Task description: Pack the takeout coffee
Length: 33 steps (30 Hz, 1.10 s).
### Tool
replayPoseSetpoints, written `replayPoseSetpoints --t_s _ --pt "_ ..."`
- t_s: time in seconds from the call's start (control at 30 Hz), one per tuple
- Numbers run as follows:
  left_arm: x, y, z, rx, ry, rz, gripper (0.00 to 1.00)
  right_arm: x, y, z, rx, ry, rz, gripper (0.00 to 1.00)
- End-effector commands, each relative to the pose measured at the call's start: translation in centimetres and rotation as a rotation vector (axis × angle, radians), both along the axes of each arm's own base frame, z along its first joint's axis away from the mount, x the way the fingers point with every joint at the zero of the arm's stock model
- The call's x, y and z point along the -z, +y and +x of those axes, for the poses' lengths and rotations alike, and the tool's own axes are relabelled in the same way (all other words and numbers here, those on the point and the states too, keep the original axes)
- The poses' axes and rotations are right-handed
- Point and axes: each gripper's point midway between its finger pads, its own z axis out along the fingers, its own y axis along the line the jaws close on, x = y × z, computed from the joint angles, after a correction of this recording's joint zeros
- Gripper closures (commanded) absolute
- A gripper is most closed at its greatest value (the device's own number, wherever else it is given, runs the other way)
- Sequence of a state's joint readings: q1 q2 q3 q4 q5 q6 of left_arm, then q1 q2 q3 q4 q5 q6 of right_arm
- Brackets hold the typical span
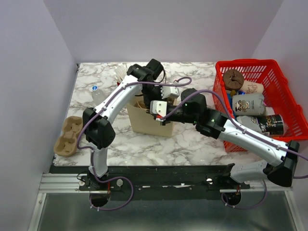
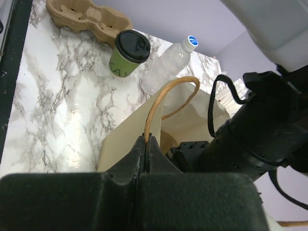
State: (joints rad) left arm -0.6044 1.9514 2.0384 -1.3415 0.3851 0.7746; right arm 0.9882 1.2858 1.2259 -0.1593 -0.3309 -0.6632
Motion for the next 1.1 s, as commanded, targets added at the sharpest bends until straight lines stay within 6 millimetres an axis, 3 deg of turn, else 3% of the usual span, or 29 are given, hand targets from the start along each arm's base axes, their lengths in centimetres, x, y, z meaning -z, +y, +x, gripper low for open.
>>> replayPoseSetpoints --t_s 0.0,0.17,0.27,0.3,0.4,0.43,0.57,0.7,0.8,0.97,1.07 --pt "1.1 3.8 -3.6 0.066 0.084 0.169 1.00 -1.6 0.2 -1.1 -0.056 -0.029 0.022 0.97" --pt "1.9 4.1 -4.3 0.103 0.095 0.202 1.00 -1.8 0.3 -1.2 -0.068 -0.045 0.020 0.92" --pt "2.4 4.0 -4.8 0.117 0.109 0.215 1.00 -2.9 -0.1 -1.2 -0.067 -0.071 0.035 0.69" --pt "2.5 4.1 -4.9 0.117 0.113 0.221 1.00 -3.6 -0.2 -1.5 -0.070 -0.077 0.044 0.53" --pt "2.8 4.0 -4.8 0.106 0.111 0.221 1.00 -7.6 -1.6 -2.4 -0.070 -0.117 0.102 0.39" --pt "2.9 4.0 -4.6 0.100 0.107 0.219 1.00 -10.0 -2.2 -2.7 -0.068 -0.142 0.139 0.36" --pt "3.2 3.9 -4.3 0.079 0.093 0.214 1.00 -15.5 -4.9 -3.9 -0.041 -0.221 0.237 0.28" --pt "3.6 3.6 -4.4 0.068 0.097 0.201 1.00 -19.4 -7.2 -1.9 0.113 -0.333 0.303 0.23" --pt "3.3 3.1 -4.6 0.061 0.113 0.169 1.00 -21.0 -8.7 -0.5 0.193 -0.372 0.339 0.22" --pt "1.1 1.2 -4.9 0.049 0.106 0.042 1.00 -20.4 -10.1 0.7 0.285 -0.336 0.341 0.21" --pt "0.6 0.7 -5.2 0.030 0.115 -0.004 1.00 -16.6 -9.8 -0.1 0.241 -0.233 0.258 0.24"
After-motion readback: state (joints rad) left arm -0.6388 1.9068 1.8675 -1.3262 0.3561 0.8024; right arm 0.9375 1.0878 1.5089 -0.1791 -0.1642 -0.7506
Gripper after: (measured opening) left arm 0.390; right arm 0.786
